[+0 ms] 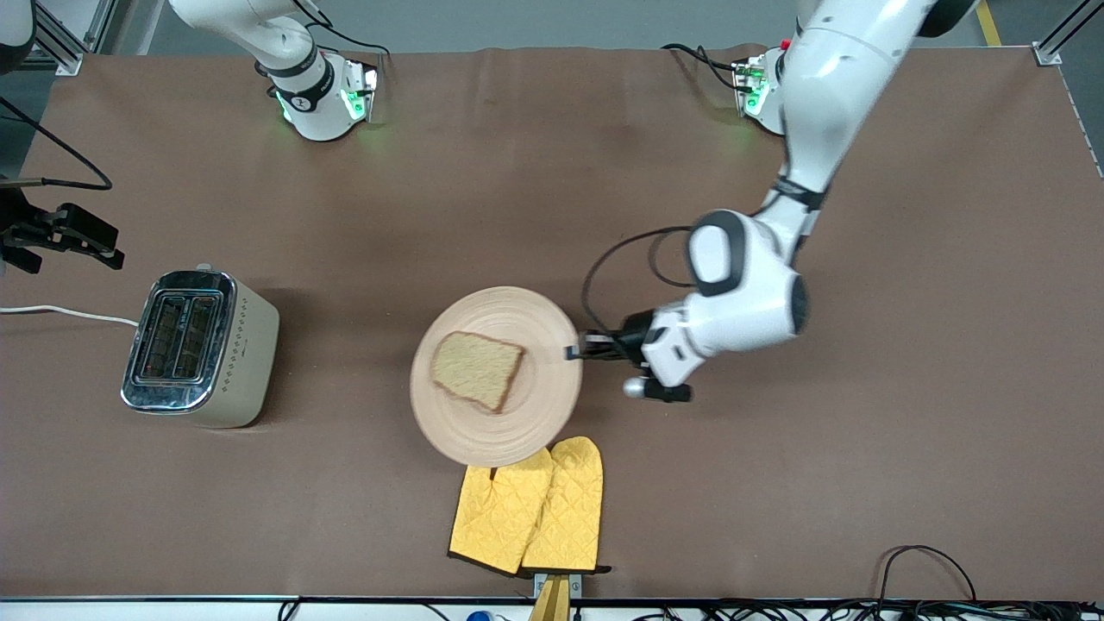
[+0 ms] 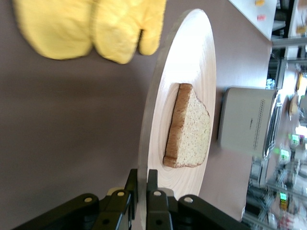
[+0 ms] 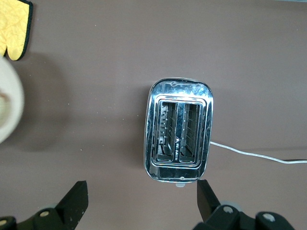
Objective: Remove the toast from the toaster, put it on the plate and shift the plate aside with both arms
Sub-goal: 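Slide the plate with toast away from the toaster with the left gripper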
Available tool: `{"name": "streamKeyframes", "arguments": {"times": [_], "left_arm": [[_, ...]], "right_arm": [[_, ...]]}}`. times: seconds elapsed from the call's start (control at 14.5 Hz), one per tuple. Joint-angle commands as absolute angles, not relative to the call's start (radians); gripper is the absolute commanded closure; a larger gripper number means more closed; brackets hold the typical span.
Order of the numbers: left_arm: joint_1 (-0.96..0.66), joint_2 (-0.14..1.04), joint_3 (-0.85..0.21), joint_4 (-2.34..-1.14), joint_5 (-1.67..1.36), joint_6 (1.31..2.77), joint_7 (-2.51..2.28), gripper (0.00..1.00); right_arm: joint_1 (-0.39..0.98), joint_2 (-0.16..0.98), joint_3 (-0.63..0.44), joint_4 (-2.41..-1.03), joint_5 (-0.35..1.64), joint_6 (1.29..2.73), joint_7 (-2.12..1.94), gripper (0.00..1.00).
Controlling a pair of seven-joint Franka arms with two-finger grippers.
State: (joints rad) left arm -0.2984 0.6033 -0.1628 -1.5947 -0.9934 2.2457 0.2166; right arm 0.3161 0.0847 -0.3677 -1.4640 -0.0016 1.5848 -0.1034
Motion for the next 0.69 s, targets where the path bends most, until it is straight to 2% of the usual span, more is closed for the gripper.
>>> {"name": "streamKeyframes", "arguments": {"times": [0.0,0.07,0.28,0.62], "left_arm": [[-0.105,0.566,-0.179,-1.667,-0.999,2.058,0.406,1.00],[-0.034,0.584,-0.179,-1.664,-0.997,1.987,0.470,1.00],[0.160,0.662,-0.178,-1.652,-0.997,1.852,0.638,1.00],[0.395,0.738,-0.172,-1.641,-0.910,1.766,0.736,1.00]], "right_arm": [[0.202,0.078,-0.260,-1.465,-0.020,1.578,-0.094,0.00],[0.175,0.078,-0.229,-1.466,-0.021,1.577,-0.094,0.00],[0.157,0.077,-0.222,-1.466,-0.021,1.574,-0.094,0.00],[0.166,0.078,-0.222,-1.465,-0.021,1.574,-0.094,0.00]]}}
